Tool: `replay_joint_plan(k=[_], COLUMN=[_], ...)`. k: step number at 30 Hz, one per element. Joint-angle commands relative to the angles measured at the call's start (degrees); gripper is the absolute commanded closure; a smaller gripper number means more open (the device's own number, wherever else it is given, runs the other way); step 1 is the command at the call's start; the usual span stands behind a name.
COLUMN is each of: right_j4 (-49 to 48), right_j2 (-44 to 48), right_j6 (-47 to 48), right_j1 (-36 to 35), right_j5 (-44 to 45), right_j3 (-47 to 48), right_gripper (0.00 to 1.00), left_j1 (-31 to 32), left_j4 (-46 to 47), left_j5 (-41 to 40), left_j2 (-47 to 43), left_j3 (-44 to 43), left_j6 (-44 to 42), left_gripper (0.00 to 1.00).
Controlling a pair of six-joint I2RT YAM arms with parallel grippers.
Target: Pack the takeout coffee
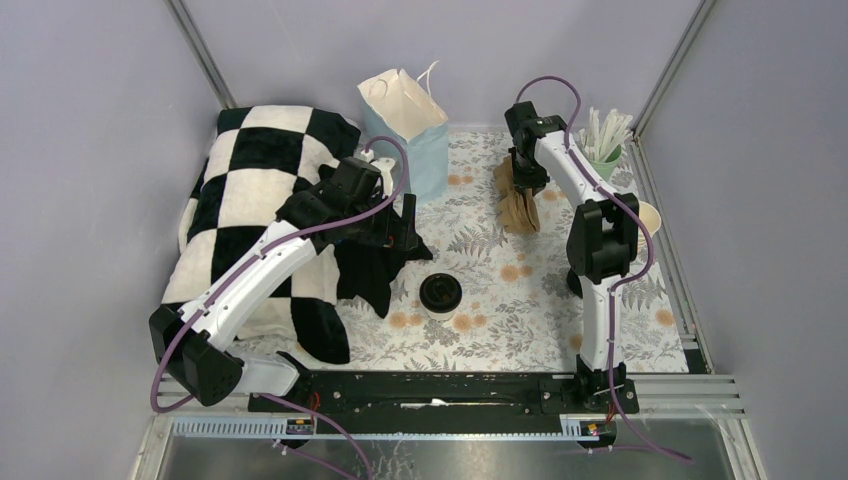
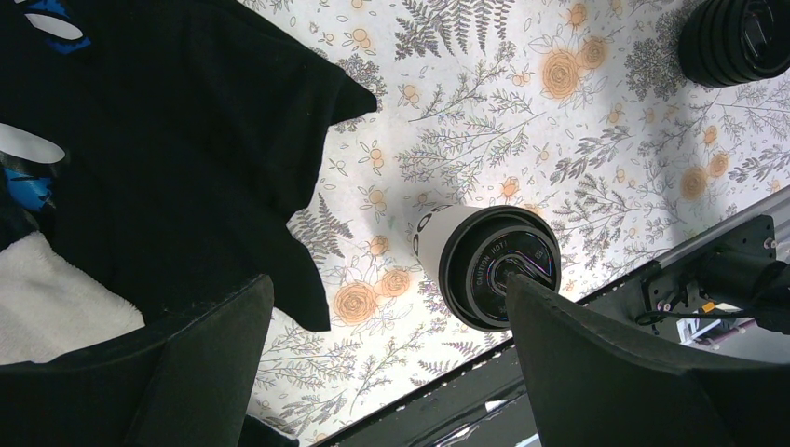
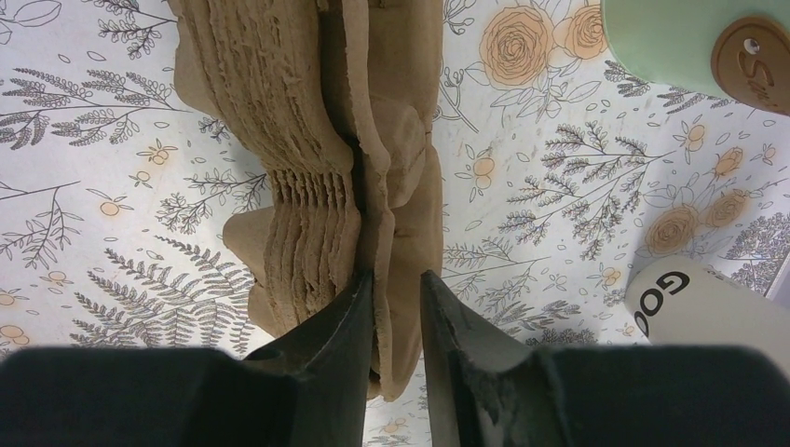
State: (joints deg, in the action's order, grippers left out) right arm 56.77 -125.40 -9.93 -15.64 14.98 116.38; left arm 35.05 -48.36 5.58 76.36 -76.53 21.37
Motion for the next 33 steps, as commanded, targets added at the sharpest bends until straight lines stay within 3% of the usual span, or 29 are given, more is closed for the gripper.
replay_joint_plan(k=[1,6,8,9,10,20,24,33], right_j4=[2.08,-0.11,-0.01,0.43,0.84,7.04,11.78,10.74], right_j2=[-1.31,-1.67,-2.04,-2.29,-2.53,-8.04,-12.73,-14.05], right_j6=[-0.72,-0.78,-0.55,-0.79,-0.94,-2.06,-4.28,-5.17], right_j1=[-0.01,-0.98,-2.09,-2.64,-3.32,-15.85,-18.88,-20.32], right_j5=[0.34,-1.80,-0.26,1.11,2.40,29.60,34.58,42.04], right_j3=[-0.91,-2.21,-1.56,-1.03,-0.52,5.73,9.33,0.80], right_gripper=[0.70,0.79,0.88,0.98,1.00,1.00,1.00,1.00], left_j1=[0.28,0.28,0.28,0.28,0.28,0.28,0.28,0.28], left_j4=[2.04,2.05,2.04,2.04,2.11,2.39,2.40,2.57], left_j5=[0.59,0.59,0.68,0.66,0.63,0.70,0.83,0.79], left_j2=[-0.07,-0.16,-0.16,-0.16,-0.16,-0.10,-0.33,-1.03], left_j3=[-2.44,-2.30,-2.30,-2.30,-2.27,-2.06,-2.12,-1.43], left_j6=[-0.62,-0.62,-0.62,-0.56,-0.56,-0.36,-0.44,-0.54], left_gripper=[0.01,0.01,0.01,0.01,0.01,0.01,0.01,0.01])
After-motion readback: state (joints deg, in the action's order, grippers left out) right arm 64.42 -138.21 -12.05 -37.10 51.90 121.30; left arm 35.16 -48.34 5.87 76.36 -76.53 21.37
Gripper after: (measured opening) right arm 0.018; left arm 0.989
